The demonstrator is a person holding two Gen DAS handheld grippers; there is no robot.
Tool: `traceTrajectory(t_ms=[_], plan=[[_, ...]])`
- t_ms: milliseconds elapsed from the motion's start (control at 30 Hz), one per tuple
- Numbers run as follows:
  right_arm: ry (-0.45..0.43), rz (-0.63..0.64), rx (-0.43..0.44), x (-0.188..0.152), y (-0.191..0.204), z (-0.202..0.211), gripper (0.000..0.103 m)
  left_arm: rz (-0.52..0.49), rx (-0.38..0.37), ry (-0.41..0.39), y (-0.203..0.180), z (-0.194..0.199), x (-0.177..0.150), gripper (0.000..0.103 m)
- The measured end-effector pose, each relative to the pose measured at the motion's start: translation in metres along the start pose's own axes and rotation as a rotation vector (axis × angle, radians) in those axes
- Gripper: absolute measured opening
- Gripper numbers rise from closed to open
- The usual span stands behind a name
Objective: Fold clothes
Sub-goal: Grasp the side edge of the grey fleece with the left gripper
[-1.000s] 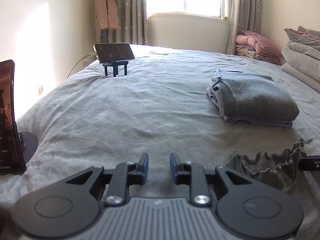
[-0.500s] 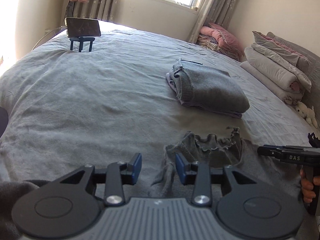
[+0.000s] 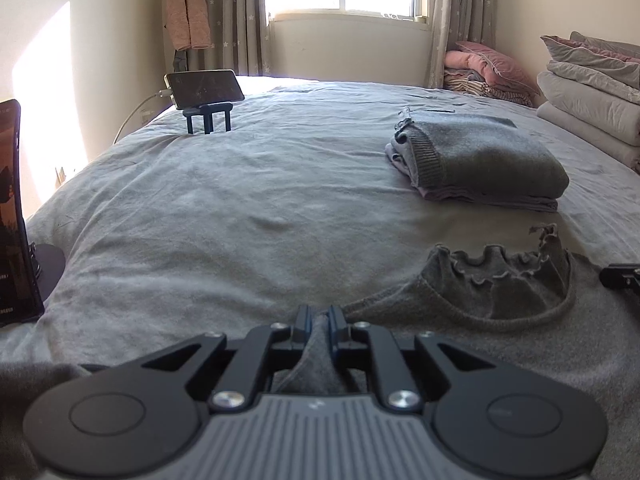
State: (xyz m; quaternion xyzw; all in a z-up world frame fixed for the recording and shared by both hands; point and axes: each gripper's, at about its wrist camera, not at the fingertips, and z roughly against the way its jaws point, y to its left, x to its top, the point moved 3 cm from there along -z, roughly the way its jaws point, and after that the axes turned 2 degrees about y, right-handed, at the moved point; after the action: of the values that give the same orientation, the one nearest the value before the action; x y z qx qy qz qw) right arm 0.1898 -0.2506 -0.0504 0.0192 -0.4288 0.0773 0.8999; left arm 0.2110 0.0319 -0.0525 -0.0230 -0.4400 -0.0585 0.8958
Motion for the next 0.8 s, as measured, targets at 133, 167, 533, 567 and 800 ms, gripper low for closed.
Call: traceTrajectory(t_ms=[133, 167, 533, 567, 800], plan=[[0.003, -0.013, 0.003, 0.0, 0.005, 0.01, 0.023, 0.018, -0.001, 0.009, 0.001, 0.018, -0.004, 0.036], [-0.002, -0.007, 0.002, 0.0, 0.007, 0.013, 0.03, 0.019, -0.005, 0.011, 0.002, 0.024, -0.005, 0.038], [-0.048, 0.005, 0.094, 0.005, 0.058, 0.047, 0.045, 0.03, 0.011, -0.007, 0.034, 0.103, -0.027, 0.065], [-0.048, 0.007, 0.105, 0.005, 0.064, 0.049, 0.045, 0.029, 0.025, -0.008, 0.039, 0.107, -0.029, 0.068], [-0.05, 0.027, 0.183, 0.008, 0.106, 0.06, 0.05, 0.076, 0.11, 0.0, 0.081, 0.136, -0.047, 0.074]])
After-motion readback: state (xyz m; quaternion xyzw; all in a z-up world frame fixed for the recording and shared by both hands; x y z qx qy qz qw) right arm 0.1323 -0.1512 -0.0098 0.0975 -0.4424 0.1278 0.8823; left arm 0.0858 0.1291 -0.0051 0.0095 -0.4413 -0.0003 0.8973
